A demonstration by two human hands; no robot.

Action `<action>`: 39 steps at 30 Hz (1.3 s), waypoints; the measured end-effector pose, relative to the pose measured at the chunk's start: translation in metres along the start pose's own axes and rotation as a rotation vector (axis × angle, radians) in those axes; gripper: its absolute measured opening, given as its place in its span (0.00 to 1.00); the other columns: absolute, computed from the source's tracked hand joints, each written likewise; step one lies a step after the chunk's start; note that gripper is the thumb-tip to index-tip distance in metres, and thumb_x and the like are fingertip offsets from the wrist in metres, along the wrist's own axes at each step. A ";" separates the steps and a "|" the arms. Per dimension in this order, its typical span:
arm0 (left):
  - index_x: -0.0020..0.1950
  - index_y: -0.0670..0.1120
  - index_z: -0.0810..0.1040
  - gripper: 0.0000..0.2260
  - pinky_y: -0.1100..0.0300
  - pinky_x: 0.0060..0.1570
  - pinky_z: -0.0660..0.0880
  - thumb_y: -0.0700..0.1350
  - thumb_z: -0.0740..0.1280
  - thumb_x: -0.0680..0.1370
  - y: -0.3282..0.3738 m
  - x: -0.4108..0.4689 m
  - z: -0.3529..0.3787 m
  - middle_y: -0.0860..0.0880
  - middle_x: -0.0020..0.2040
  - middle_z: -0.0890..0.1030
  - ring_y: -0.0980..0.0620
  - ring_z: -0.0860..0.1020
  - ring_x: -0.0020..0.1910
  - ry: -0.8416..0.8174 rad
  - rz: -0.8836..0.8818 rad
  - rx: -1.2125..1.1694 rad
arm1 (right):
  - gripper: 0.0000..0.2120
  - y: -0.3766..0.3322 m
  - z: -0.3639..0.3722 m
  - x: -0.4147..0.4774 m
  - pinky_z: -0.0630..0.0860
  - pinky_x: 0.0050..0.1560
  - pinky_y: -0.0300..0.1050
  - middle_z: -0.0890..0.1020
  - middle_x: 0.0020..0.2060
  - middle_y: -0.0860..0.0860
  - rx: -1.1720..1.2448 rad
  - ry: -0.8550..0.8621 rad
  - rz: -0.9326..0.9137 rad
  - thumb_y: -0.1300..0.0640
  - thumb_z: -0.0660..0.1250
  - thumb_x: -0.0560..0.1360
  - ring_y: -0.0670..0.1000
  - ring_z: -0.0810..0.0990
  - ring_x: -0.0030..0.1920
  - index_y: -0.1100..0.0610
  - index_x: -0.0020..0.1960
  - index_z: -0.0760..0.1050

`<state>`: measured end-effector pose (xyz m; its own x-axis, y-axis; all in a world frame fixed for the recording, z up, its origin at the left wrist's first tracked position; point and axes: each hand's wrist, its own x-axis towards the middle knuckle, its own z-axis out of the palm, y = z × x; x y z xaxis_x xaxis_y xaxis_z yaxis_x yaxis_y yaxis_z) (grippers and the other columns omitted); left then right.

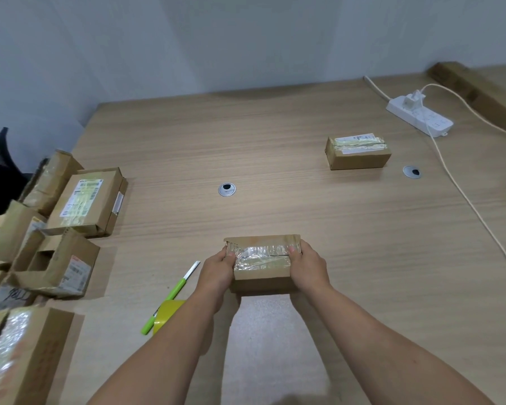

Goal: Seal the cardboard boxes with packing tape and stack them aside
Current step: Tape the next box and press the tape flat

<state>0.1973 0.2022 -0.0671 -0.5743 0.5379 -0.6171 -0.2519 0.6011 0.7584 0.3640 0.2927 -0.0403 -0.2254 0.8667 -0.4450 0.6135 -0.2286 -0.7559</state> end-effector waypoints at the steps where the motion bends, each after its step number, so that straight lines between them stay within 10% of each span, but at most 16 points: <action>1: 0.72 0.50 0.75 0.25 0.48 0.68 0.71 0.55 0.65 0.76 0.004 -0.004 -0.001 0.50 0.68 0.78 0.47 0.76 0.66 -0.001 -0.014 -0.044 | 0.16 -0.001 -0.001 0.000 0.65 0.49 0.43 0.80 0.57 0.56 0.001 0.000 0.007 0.51 0.55 0.85 0.55 0.75 0.54 0.56 0.67 0.74; 8: 0.61 0.49 0.81 0.39 0.48 0.61 0.77 0.73 0.70 0.60 0.007 0.000 0.011 0.49 0.58 0.83 0.45 0.80 0.58 0.113 0.018 0.171 | 0.38 -0.007 0.014 0.009 0.75 0.59 0.53 0.75 0.64 0.56 -0.112 0.009 0.100 0.33 0.68 0.73 0.59 0.75 0.63 0.59 0.71 0.66; 12: 0.48 0.46 0.83 0.19 0.51 0.56 0.77 0.62 0.71 0.73 0.014 -0.004 0.022 0.46 0.48 0.84 0.43 0.80 0.52 0.213 0.105 0.292 | 0.34 -0.006 0.017 0.008 0.75 0.57 0.54 0.75 0.63 0.55 -0.162 0.049 0.096 0.34 0.67 0.74 0.59 0.75 0.62 0.57 0.68 0.66; 20: 0.30 0.46 0.72 0.21 0.54 0.41 0.69 0.55 0.65 0.80 0.010 0.008 0.009 0.43 0.33 0.77 0.43 0.75 0.39 0.185 0.063 0.191 | 0.20 -0.002 0.013 0.008 0.68 0.49 0.48 0.77 0.57 0.58 -0.134 0.065 0.020 0.46 0.55 0.85 0.59 0.75 0.55 0.62 0.64 0.70; 29: 0.37 0.45 0.75 0.20 0.47 0.54 0.77 0.57 0.59 0.82 0.010 0.010 0.003 0.43 0.38 0.78 0.41 0.76 0.42 0.131 -0.005 0.116 | 0.19 0.001 0.004 0.009 0.71 0.55 0.53 0.78 0.46 0.52 -0.059 0.052 0.052 0.48 0.49 0.86 0.56 0.74 0.52 0.54 0.45 0.73; 33: 0.59 0.54 0.81 0.19 0.51 0.62 0.75 0.64 0.65 0.76 -0.004 -0.010 -0.002 0.54 0.55 0.83 0.51 0.80 0.56 -0.027 0.103 0.130 | 0.32 0.014 0.008 -0.002 0.71 0.69 0.54 0.74 0.70 0.50 0.095 -0.037 0.063 0.33 0.59 0.79 0.56 0.73 0.69 0.50 0.76 0.66; 39: 0.67 0.55 0.77 0.20 0.48 0.65 0.74 0.58 0.69 0.76 -0.011 -0.018 0.005 0.54 0.58 0.82 0.51 0.79 0.59 -0.045 0.126 0.067 | 0.17 0.013 0.009 -0.008 0.69 0.42 0.43 0.79 0.56 0.51 0.090 0.001 0.011 0.43 0.61 0.82 0.50 0.76 0.50 0.51 0.65 0.72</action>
<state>0.2137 0.1889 -0.0651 -0.5621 0.6365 -0.5281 -0.1267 0.5647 0.8155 0.3670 0.2789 -0.0507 -0.2182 0.8643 -0.4532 0.5457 -0.2769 -0.7909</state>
